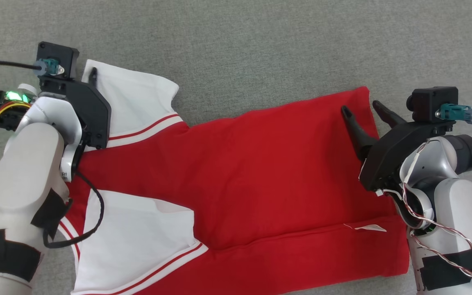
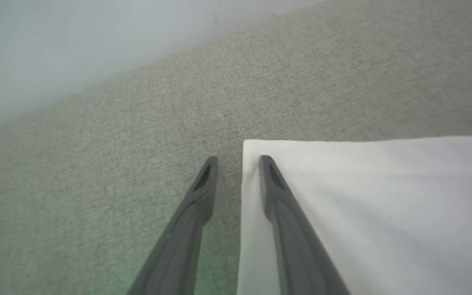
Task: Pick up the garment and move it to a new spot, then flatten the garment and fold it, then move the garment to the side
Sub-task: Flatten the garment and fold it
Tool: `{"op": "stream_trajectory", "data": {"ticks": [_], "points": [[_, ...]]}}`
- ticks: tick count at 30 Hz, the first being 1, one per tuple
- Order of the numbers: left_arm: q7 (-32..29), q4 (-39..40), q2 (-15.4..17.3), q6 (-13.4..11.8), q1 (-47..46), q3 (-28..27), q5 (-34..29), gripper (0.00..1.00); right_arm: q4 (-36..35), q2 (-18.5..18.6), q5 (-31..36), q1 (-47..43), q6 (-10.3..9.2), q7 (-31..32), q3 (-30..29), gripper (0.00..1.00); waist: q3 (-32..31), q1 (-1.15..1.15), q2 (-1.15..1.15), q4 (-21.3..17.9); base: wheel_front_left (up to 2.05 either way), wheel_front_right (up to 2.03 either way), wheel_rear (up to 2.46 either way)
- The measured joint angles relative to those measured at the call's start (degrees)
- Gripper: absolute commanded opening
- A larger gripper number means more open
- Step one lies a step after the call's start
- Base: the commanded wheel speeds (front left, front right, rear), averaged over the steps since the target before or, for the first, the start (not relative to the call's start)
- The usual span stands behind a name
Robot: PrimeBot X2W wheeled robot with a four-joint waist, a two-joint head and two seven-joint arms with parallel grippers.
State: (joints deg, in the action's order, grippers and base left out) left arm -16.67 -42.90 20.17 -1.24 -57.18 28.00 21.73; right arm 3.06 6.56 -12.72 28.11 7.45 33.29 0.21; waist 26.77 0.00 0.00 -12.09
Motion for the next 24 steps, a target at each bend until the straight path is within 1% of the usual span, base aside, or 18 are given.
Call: {"op": "stream_trajectory", "data": {"ticks": [1,4,6,8,9,10,11,12,13,14,15,16,17,20,22,24], "points": [[-0.13,-0.26,0.02,-0.26,-0.26,0.08,-0.02,0.50,-0.07,0.03,0.26,0.00,0.00,0.01,-0.03,1.00,-0.03,0.00,0.00,-0.13,0.00,0.00,0.00],[-0.31,-0.52,0.02,-0.37,-0.36,0.03,0.03,0.45,-0.36,0.13,0.68,-0.01,0.00,0.04,-0.10,1.00,-0.04,0.00,0.00,-0.38,0.00,0.00,0.00],[-0.55,-0.51,0.09,-0.73,-0.36,0.03,0.05,0.45,-0.63,0.14,0.86,-0.03,0.00,0.23,-0.11,1.00,0.00,0.00,0.00,-0.59,0.00,0.00,0.00],[-0.57,-0.36,0.27,-0.87,-0.36,0.11,0.05,0.48,-0.86,0.14,1.02,-0.12,0.00,0.47,-0.09,1.00,0.04,0.00,0.00,-0.80,0.00,0.00,0.00],[-0.64,-0.24,0.37,-0.89,-0.36,0.20,0.05,0.54,-0.96,0.14,1.11,-0.17,0.00,0.48,-0.05,1.00,0.05,0.00,0.00,-0.92,0.00,0.00,0.00],[-1.18,0.08,0.56,-0.79,-0.35,0.46,0.13,0.56,-1.16,0.14,1.14,-0.26,0.00,0.51,-0.03,1.00,0.08,0.00,0.00,-1.18,0.00,0.00,0.00],[-1.16,0.46,0.73,-0.78,-0.31,0.73,0.13,0.61,-1.23,0.13,1.14,-0.32,0.00,0.51,0.04,1.00,0.10,-0.01,0.00,-1.31,0.00,0.00,0.00],[-1.18,0.69,0.80,-0.78,-0.26,0.81,0.13,0.58,-1.23,0.11,1.15,-0.39,0.00,0.54,0.13,1.00,0.10,0.00,0.00,-1.46,0.00,0.00,0.00],[-1.51,0.87,0.81,-0.77,-0.18,0.88,0.16,0.49,-1.23,0.09,1.15,-0.52,0.00,0.56,0.22,1.00,0.09,0.00,0.00,-1.60,0.00,0.00,0.00],[-1.85,1.05,0.85,-0.68,-0.06,0.98,0.29,0.48,-1.20,0.04,1.15,-0.62,0.00,0.70,0.31,1.00,0.07,0.00,0.00,-1.74,0.00,0.00,0.00],[-2.15,1.31,0.87,-0.27,0.07,1.01,0.62,0.40,-1.20,0.00,1.16,-0.71,0.00,0.73,0.35,1.00,0.04,0.00,0.00,-1.86,0.00,0.00,0.00],[-2.58,1.59,0.94,-0.21,0.32,1.08,0.96,0.04,-1.19,-0.01,1.20,-0.76,0.00,0.78,0.29,1.00,0.00,0.00,0.00,-1.95,0.00,0.00,0.00],[-2.66,1.91,1.01,-0.21,0.54,1.16,1.14,0.00,-1.15,-0.01,1.26,-0.76,0.00,1.00,0.18,1.00,-0.02,0.00,0.00,-2.00,0.00,0.00,0.00],[-3.16,2.98,1.26,0.00,0.78,1.34,1.35,0.00,-0.66,0.23,2.88,-0.41,0.00,2.34,-0.63,1.00,-0.01,0.00,0.00,-1.88,0.00,0.00,0.00],[-3.53,3.71,1.88,0.19,0.79,1.91,1.03,0.00,-0.22,1.42,5.59,0.37,0.00,4.39,-1.16,1.00,0.00,0.00,0.00,-1.62,0.00,0.00,0.00],[-4.02,4.45,1.91,0.30,0.83,2.08,1.13,0.00,0.33,1.98,6.47,1.47,0.00,6.19,-2.36,1.00,-0.01,0.00,0.00,-1.20,0.00,0.00,0.00]]}}
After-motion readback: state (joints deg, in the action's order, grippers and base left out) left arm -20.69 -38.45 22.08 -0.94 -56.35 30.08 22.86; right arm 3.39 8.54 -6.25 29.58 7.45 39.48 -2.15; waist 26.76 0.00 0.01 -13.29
